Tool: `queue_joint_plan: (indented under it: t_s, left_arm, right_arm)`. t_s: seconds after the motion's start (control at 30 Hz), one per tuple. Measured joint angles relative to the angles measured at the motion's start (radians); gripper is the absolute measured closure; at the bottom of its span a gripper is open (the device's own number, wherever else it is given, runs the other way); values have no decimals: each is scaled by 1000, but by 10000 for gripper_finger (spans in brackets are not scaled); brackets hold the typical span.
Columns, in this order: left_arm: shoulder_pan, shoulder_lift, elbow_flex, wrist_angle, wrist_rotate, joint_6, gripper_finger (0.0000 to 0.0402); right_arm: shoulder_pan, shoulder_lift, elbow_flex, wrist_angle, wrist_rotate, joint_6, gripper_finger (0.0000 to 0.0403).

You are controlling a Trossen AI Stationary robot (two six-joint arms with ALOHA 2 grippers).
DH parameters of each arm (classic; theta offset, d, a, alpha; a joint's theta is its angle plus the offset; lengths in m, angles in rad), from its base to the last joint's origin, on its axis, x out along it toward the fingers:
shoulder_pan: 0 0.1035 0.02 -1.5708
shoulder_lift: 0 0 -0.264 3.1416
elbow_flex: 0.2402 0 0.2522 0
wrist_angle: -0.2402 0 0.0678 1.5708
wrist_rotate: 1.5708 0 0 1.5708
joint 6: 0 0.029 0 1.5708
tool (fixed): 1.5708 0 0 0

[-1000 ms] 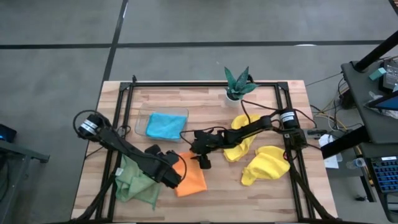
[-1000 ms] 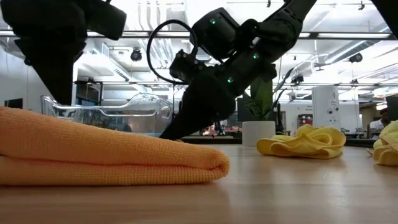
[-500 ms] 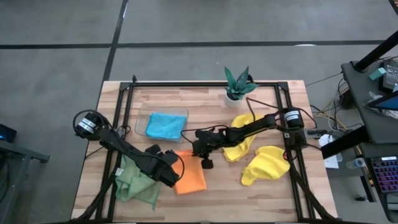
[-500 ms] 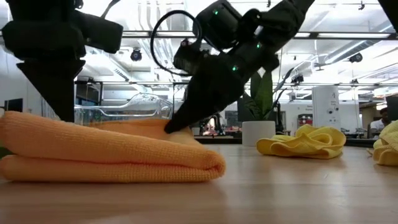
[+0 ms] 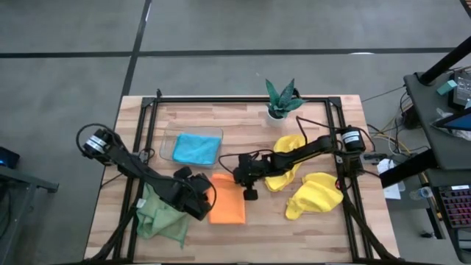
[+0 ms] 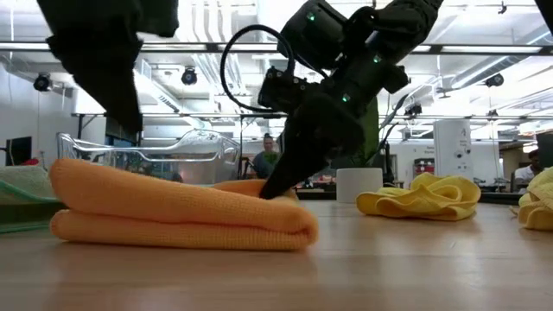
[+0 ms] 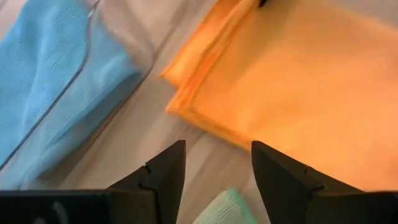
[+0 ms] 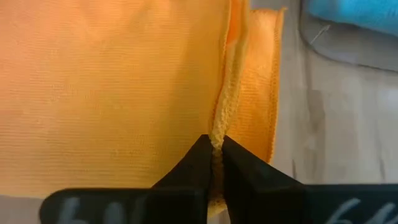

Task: Fold microfiber towels
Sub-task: Put the orange microfiber cloth into the transparent bin

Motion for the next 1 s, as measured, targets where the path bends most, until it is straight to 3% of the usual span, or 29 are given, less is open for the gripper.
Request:
queue_joint_plan:
  t_s: [0.5,0.77,1.0]
  left_arm:
    - [-37,-1,-17,135,4,62,233]
    - [-59,0,-162,549,2,145,233]
    - [-58,3,-290,759,-17,138,234]
  right_arm:
    - [-3,-45,-6,-71,-6,32,202]
    - [-63,-45,-11,-71,-52,189,142]
    - [-105,11,-11,-5,-212,237,97]
